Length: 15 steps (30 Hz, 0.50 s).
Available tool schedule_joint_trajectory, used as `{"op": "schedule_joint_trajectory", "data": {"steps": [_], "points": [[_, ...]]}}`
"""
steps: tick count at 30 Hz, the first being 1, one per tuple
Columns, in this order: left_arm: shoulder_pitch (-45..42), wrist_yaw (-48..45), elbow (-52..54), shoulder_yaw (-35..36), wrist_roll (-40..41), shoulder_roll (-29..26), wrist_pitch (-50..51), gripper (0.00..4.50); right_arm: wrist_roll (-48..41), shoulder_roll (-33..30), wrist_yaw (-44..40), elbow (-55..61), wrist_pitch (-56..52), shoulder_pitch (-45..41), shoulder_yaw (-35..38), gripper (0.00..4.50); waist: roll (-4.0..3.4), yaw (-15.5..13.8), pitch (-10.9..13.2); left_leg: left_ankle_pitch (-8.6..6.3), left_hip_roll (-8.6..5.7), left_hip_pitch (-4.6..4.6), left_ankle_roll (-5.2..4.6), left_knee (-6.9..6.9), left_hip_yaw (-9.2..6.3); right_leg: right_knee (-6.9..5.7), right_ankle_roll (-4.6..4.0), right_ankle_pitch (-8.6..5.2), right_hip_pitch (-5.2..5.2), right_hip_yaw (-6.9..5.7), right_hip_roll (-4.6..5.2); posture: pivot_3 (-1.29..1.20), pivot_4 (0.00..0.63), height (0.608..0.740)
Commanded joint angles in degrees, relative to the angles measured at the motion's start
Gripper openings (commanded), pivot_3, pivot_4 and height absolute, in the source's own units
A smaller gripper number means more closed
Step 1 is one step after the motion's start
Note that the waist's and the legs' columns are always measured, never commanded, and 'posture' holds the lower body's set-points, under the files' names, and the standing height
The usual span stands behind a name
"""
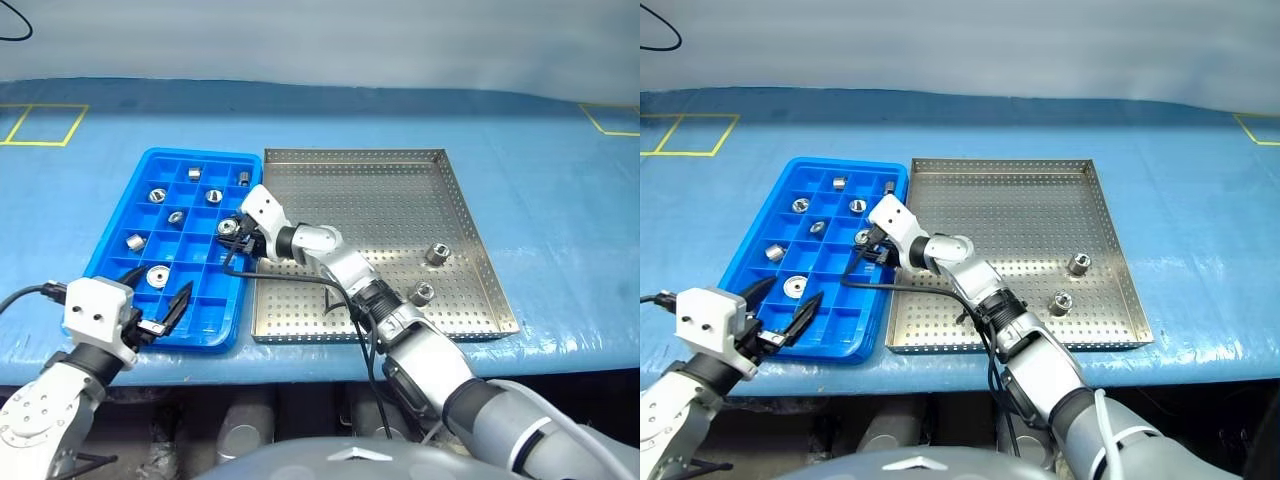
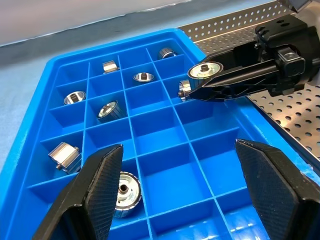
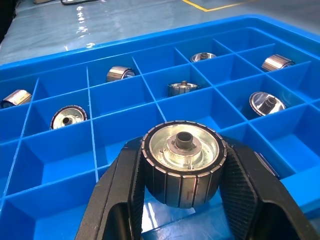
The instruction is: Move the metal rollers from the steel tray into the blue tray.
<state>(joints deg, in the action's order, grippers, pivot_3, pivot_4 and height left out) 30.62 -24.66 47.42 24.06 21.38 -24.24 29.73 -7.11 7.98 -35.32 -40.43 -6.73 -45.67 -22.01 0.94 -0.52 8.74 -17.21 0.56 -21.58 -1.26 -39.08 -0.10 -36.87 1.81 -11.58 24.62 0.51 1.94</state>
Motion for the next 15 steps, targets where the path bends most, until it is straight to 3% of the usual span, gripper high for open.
{"op": "schedule_joint_trajectory", "data": {"steps": [1, 7, 15], "points": [[0.33, 0.41, 2.48, -0.72, 0.09, -0.02, -0.52, 3.92, 0.16, 10.63, -0.48, -2.46, 2.58, -5.66, -0.1, 1.72, 0.0, -0.19, 0.0, 0.0, 0.0, 0.0, 0.01, 0.0, -0.01, 0.0, 0.0, 0.0, 0.0, 0.0, 0.0, 0.17, 0.15, 0.74], [2.34, 2.15, 3.34, -2.19, -1.19, 0.84, -0.5, 3.92, 0.34, 12.25, -2.42, -5.54, 4.52, -6.77, -1.05, 1.72, 0.0, -0.47, -0.01, 0.01, 0.0, 0.03, 0.01, 0.0, -0.03, -0.01, -0.01, -0.01, -0.03, 0.0, -0.01, 0.22, 0.15, 0.74], [3.45, 12.1, 4.58, 3.12, -2.54, 10.35, -2.92, 3.92, 0.46, 13.4, -4.48, -7.27, 6.44, -7.26, -2.33, 1.72, 0.01, -1.84, -0.01, 0.02, 0.01, 0.04, 0.03, 0.02, -0.09, -0.01, 0.0, -0.01, -0.05, -0.03, -0.03, 0.33, 0.15, 0.74]]}}
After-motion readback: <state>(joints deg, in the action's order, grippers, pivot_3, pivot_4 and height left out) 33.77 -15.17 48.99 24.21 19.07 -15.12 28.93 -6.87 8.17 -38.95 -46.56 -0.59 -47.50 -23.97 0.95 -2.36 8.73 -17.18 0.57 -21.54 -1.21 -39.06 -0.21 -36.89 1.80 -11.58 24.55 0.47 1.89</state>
